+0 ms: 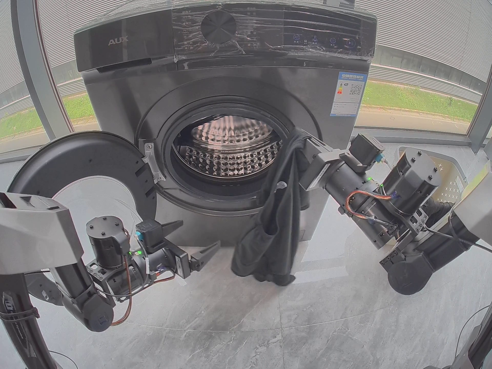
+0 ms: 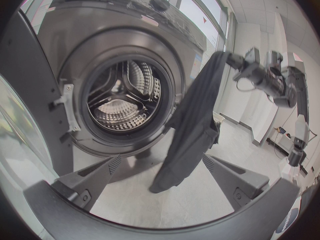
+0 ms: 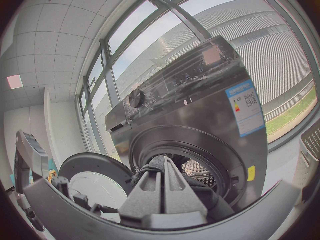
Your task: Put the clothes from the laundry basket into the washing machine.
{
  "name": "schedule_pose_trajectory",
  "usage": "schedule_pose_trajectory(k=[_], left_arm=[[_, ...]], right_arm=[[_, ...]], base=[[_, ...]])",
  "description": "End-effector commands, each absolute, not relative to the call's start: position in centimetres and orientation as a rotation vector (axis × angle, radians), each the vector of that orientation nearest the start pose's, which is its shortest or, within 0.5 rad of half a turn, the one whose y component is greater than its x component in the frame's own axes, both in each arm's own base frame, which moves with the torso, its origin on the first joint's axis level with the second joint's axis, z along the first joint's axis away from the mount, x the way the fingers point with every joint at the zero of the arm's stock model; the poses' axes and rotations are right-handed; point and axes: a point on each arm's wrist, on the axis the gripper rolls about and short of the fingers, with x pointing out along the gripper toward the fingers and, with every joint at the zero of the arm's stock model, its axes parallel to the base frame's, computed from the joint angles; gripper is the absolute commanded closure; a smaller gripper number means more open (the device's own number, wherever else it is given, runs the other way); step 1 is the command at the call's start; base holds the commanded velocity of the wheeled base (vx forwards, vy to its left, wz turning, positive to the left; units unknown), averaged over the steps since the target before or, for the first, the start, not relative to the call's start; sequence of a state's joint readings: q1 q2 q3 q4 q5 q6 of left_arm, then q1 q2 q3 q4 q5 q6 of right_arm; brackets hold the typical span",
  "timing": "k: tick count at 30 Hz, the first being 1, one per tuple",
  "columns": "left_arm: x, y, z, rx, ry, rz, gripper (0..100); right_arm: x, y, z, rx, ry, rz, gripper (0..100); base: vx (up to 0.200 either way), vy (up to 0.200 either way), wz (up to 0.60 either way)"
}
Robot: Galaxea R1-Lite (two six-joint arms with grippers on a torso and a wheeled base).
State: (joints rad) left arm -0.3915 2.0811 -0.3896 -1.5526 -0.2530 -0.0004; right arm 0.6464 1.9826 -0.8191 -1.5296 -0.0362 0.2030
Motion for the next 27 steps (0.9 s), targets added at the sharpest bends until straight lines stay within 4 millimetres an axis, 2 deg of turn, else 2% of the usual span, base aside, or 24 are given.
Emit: schedule_pose_trajectory(k=[1,10,27], left_arm=[[28.2,-13.6,3.6,0.046,0.212,-0.684,0],[29.9,-14.3,2.6,0.059,0.192,-0.674,0],[31.0,-15.1,1.8,0.060,0.184,-0.675,0]], right_arm=[[27.9,22.9,19.2,0.334,-0.303,0.682,100],[26.9,24.6,19.4,0.345,-0.296,0.732,100],[26.1,26.3,18.0,0.339,-0.267,0.775,100]], base=[[0.000,0.000,0.00],[0.000,0.000,0.00],[0.000,0.000,0.00]])
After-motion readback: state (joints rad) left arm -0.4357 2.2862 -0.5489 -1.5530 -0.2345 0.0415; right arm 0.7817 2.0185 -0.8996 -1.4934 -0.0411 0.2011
